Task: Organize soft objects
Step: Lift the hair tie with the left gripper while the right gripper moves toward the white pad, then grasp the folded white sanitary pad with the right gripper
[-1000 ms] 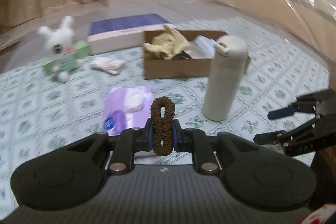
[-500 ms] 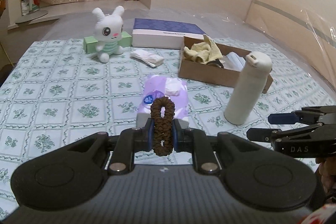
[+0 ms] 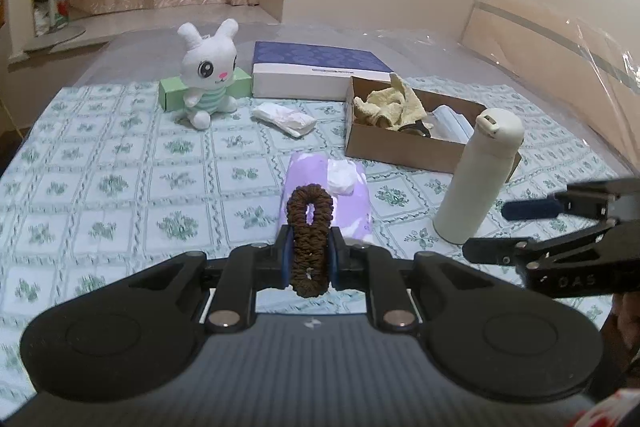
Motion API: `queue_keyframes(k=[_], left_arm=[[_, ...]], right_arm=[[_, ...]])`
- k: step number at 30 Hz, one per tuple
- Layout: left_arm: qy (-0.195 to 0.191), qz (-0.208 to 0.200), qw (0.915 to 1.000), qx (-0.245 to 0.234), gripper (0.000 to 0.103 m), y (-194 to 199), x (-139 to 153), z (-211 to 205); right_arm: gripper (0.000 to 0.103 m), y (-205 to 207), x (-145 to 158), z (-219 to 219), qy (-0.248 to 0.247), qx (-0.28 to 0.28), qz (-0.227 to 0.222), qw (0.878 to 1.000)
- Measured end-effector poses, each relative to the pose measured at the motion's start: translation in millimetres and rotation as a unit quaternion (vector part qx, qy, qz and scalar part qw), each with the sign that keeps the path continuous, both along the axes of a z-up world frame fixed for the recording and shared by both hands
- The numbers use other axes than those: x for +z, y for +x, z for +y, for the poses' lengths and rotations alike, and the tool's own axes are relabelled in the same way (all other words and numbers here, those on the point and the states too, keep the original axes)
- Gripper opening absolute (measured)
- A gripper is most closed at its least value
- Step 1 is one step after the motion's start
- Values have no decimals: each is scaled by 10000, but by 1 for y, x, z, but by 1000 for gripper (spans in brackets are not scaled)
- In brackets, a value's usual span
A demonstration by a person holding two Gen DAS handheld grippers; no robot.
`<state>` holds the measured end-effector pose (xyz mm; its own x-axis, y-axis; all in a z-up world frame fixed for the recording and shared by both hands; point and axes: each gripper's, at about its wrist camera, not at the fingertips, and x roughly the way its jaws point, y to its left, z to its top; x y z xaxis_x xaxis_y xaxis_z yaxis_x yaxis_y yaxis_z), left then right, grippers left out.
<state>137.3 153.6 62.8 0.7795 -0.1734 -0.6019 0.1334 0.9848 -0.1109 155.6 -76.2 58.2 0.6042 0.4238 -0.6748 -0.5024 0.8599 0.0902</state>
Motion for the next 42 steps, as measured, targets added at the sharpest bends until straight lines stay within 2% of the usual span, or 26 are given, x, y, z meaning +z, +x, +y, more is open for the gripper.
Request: queue_keyframes(k=[4,8,11,15,17,19,24,27,30,36,39,42], left_arm=[[297,1,9992,-281,15,19,9,12],[555,-27,9971,-525,15,40,21,30],[755,-16,9946,-711,15,62,28,44],[922,137,9910,-962,15,95,29,57],[1009,210,9893,-1036,15,112,27,62],[1071,272,9884,-1044,15,128,23,67],[1181,387,9874,-982,15,166,4,78],[1129,443,9885,-900,15,188,-8,83],[1029,499,9899,-838,15,209,-23,86],[838,516,9921,-778,15,243,-50,90],[803,512,9922,-802,15,255,-62,94],[796,524,9919,-843,15,264,-71,96]], right_arm=[[66,11,16,13,-84,633,-162,9978],[66,27,43,28,-536,1351,-565,9878],[66,47,65,41,-1053,2071,-888,9686],[66,88,74,58,-1732,3046,-790,9333],[66,111,68,68,-2112,3261,-686,9189],[66,133,61,77,-2330,3292,-608,9130],[66,196,42,103,-2547,3239,-416,9102],[66,228,30,122,-2728,3252,-325,9048],[66,260,13,141,-2848,3167,-147,9046],[66,319,-26,170,-2906,2839,308,9133],[66,350,-45,179,-2701,2541,685,9262],[66,373,-63,187,-2576,2307,975,9332]])
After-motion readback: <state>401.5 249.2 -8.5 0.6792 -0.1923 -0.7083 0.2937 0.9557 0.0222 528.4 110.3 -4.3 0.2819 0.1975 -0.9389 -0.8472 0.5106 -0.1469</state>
